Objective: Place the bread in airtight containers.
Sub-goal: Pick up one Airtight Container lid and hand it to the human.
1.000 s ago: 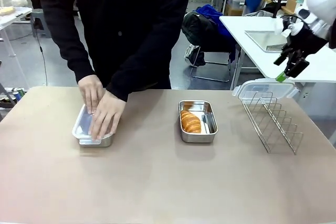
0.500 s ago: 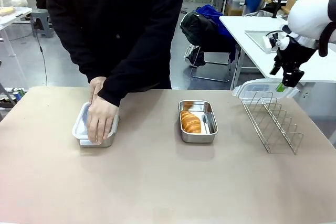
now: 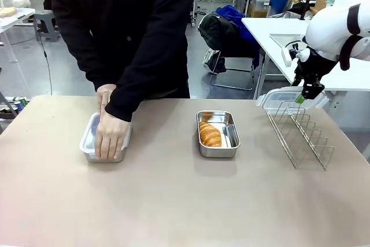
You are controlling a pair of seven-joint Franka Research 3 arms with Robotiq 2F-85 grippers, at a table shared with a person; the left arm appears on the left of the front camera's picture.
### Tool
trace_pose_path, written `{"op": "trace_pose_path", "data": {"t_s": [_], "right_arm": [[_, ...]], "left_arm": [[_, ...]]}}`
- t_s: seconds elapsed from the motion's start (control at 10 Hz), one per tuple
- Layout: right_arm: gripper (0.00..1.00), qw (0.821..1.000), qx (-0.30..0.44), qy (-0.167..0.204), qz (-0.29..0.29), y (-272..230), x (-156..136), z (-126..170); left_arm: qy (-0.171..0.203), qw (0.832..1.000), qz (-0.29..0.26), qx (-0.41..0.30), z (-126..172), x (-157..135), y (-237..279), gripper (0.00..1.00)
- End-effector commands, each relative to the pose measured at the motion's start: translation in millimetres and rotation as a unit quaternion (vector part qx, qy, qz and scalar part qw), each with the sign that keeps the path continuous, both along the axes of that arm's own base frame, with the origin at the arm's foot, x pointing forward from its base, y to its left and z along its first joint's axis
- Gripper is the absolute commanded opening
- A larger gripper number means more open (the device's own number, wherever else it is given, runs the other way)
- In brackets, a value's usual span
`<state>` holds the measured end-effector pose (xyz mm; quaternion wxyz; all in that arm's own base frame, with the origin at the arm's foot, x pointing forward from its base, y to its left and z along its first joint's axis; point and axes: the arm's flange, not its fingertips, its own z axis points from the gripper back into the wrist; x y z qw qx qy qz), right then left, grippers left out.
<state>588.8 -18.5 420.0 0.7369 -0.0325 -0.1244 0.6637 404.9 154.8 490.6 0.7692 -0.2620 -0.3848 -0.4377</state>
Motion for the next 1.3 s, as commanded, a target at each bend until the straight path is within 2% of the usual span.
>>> {"op": "trace_pose_path", "data": {"t_s": [0.0, 0.1, 0.8, 0.9, 1.0, 1.1, 1.2], "right_arm": [[0.35, 1.000, -0.012, -0.010, 0.009, -4, 0, 7], [0.00, 1.000, -0.013, -0.009, 0.009, -4, 0, 9], [0.00, 0.999, -0.022, -0.007, 0.025, -7, -5, 20], [0.00, 1.000, 0.013, -0.006, 0.021, -8, -2, 32], [0.00, 1.000, 0.008, -0.004, 0.006, -9, -5, 53], [0.00, 0.999, -0.002, -0.038, -0.015, -5, -16, 92], [0.00, 0.997, -0.007, -0.070, -0.010, 5, -33, 129]], "left_arm": [[-0.013, 1.000, -0.006, -0.008, 0, -1, -1, 1.00], [-0.013, 1.000, -0.006, -0.008, 0, -1, -1, 1.00], [-0.013, 1.000, -0.006, -0.008, 0, -1, -1, 1.00], [-0.013, 1.000, -0.006, -0.008, 0, -1, -1, 1.00], [-0.013, 1.000, -0.006, -0.008, 0, -1, -1, 1.00], [-0.013, 1.000, -0.006, -0.008, 0, -1, -1, 1.00], [-0.013, 1.000, -0.006, -0.008, 0, -1, -1, 1.00]]}}
